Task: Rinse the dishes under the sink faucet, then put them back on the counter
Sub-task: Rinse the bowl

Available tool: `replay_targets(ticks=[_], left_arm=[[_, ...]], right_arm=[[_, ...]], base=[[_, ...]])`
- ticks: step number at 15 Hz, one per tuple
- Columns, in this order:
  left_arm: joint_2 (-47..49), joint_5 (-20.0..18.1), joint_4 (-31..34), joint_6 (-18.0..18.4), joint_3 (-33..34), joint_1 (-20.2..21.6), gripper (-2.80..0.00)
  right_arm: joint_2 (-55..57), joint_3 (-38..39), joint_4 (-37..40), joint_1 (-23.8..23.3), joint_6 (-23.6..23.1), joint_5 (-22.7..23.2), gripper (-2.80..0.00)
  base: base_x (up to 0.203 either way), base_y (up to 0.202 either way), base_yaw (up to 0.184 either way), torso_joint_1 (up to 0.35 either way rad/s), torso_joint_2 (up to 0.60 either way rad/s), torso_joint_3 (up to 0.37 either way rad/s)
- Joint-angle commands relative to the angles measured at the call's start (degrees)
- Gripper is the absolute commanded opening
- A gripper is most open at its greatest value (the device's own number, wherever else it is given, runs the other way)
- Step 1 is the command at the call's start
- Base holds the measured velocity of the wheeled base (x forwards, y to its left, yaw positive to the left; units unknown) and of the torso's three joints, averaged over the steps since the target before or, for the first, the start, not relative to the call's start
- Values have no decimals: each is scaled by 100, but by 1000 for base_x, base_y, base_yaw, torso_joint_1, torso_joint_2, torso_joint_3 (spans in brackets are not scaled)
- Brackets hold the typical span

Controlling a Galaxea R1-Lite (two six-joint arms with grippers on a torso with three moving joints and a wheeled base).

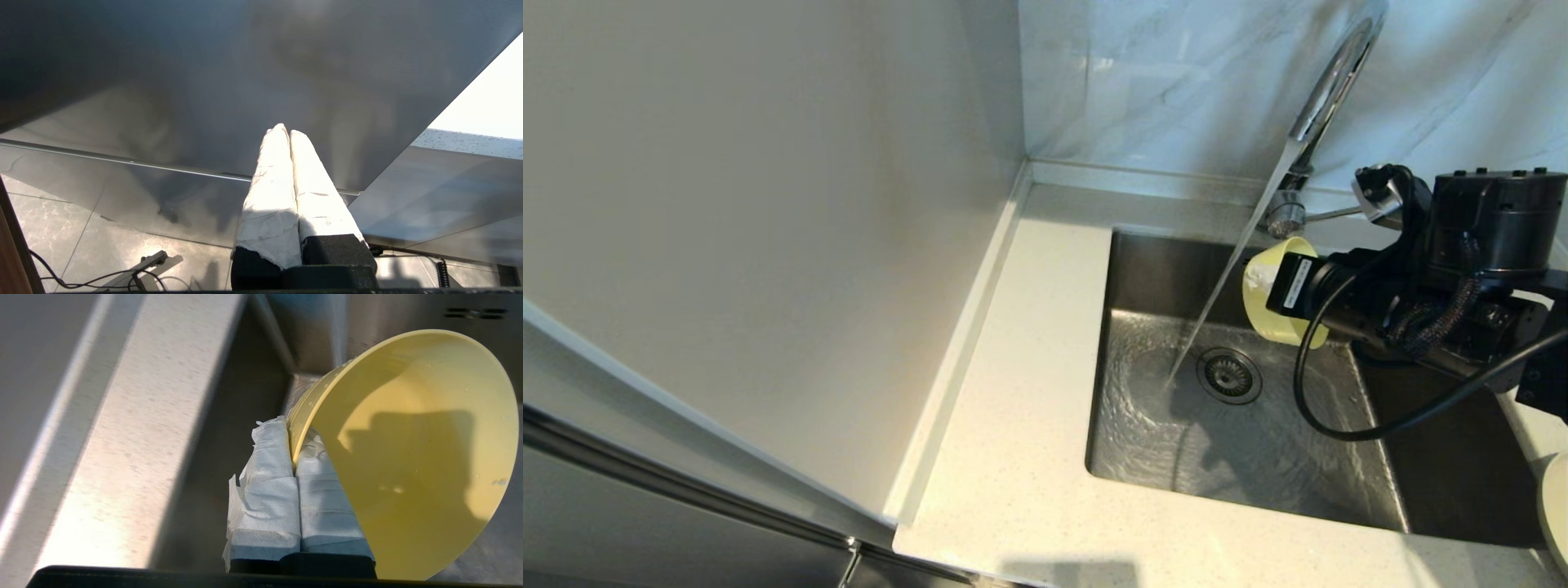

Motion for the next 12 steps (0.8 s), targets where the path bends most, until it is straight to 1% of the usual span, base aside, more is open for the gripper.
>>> replay_targets(ticks=[1, 3, 7, 12], left_arm=[[0, 0, 2, 0, 0, 0, -280], [0, 0, 2, 0, 0, 0, -280], [0, 0, 2, 0, 0, 0, -280], [0, 0, 2, 0, 0, 0, -280]], right_arm=[[149, -205, -20, 123, 53, -3, -280], [298, -455, -20, 154, 126, -3, -280], [434, -661, -25, 193, 234, -7, -280], [473, -872, -20, 197, 228, -20, -280]], base=[[0, 0, 0, 0, 0, 0], [0, 0, 0, 0, 0, 0], [0, 0, 0, 0, 0, 0], [0, 0, 0, 0, 0, 0]])
